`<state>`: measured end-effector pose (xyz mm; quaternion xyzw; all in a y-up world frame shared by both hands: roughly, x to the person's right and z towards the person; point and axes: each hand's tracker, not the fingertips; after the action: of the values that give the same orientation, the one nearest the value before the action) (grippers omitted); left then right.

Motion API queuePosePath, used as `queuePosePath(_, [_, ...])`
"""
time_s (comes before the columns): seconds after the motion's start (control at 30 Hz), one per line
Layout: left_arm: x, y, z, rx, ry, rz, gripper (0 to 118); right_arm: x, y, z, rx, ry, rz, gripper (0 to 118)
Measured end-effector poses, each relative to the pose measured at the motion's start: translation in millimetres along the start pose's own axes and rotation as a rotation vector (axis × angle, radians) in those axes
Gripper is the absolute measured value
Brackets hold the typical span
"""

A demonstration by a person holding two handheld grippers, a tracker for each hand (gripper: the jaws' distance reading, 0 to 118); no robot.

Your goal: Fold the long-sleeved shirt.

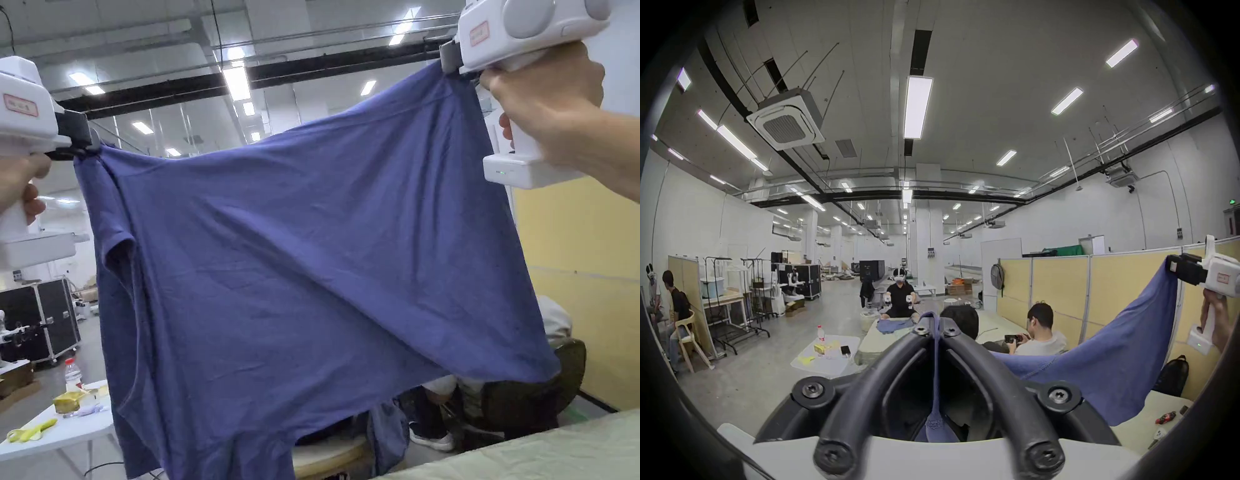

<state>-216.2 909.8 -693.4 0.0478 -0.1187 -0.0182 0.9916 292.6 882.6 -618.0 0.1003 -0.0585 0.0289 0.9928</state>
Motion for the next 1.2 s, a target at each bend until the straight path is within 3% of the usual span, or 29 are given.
queuePosePath(0.3, [-9.6, -99.4, -44.8, -0.119, -0.042, 0.051, 1, -0.8, -114.1, -35.9, -0.153, 0.027, 0.019, 4])
queuePosePath(0.63, [-43.0, -203.5, -30.3, -0.256, -0.086, 0.157, 1, -16.3, -201.8, -11.9, -0.272, 0.098, 0.014, 4])
queuePosePath(0.9, [-52.2, -296.0, 28.5, -0.375, -0.143, 0.199, 1, -40.2, -283.8, 49.5, -0.405, 0.175, -0.015, 4])
queuePosePath(1.0, [-53.8, -329.5, 65.4, -0.406, -0.167, 0.229, 1, -47.1, -314.1, 82.0, -0.459, 0.206, 0.003, 4])
queuePosePath(1.2, [-46.3, -400.4, 151.6, -0.506, -0.181, 0.28, 1, -53.1, -382.2, 152.6, -0.622, 0.24, -0.035, 4])
